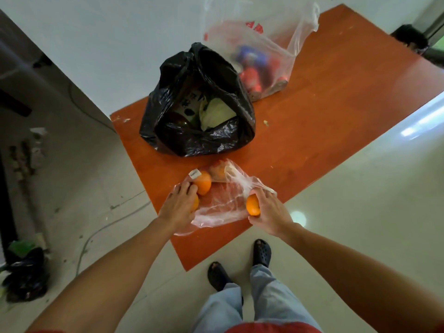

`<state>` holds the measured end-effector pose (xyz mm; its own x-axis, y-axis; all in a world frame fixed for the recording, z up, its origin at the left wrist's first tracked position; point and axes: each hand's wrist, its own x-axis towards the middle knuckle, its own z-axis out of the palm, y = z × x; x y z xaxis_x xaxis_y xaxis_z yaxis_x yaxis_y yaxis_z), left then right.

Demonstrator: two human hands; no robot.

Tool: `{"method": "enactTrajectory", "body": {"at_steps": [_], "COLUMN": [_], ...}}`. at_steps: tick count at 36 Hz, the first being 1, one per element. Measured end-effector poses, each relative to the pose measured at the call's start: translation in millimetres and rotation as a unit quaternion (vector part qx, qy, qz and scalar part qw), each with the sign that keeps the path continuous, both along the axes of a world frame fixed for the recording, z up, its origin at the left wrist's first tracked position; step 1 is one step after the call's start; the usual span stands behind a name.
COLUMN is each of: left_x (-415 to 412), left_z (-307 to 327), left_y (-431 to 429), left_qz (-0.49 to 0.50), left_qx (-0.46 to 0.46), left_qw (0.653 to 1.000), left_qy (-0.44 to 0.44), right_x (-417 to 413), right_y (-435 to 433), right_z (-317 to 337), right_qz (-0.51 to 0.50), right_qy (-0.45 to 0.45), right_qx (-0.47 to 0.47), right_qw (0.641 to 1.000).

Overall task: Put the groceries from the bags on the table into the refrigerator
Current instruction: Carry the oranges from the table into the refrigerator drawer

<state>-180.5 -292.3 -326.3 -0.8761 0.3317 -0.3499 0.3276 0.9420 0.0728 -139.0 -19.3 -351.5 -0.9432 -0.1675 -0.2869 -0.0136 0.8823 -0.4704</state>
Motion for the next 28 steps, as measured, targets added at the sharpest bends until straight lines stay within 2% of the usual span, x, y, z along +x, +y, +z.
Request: {"method": "enactTrajectory", "body": {"at_steps": [8, 14, 20, 28], "left_x": [9, 2, -5, 13], "left_z": [33, 78, 134, 181], "left_y": [8, 23, 63, 176], "left_qz": [-0.003, -0.026, -0.069, -0.159], "left_qx": [0.104, 0.120, 0.131, 0.120], "left_qw": [0.994, 0.988, 0.973, 0.956], "left_qy": [0.017, 0.093, 0.177, 0.215], "right_x": [-24, -24, -15, 35], "right_y": [0, 2, 38, 151], "right_z": [33, 78, 129, 185], "right_qz": [0.014, 0.034, 0.038, -0.014], "right_qy": [-0.040, 0.048, 0.098, 0.169], "right_qx": [-0.045, -0.070, 0.013, 0.080], "right_qw": [0.998, 0.996, 0.994, 0.982]}}
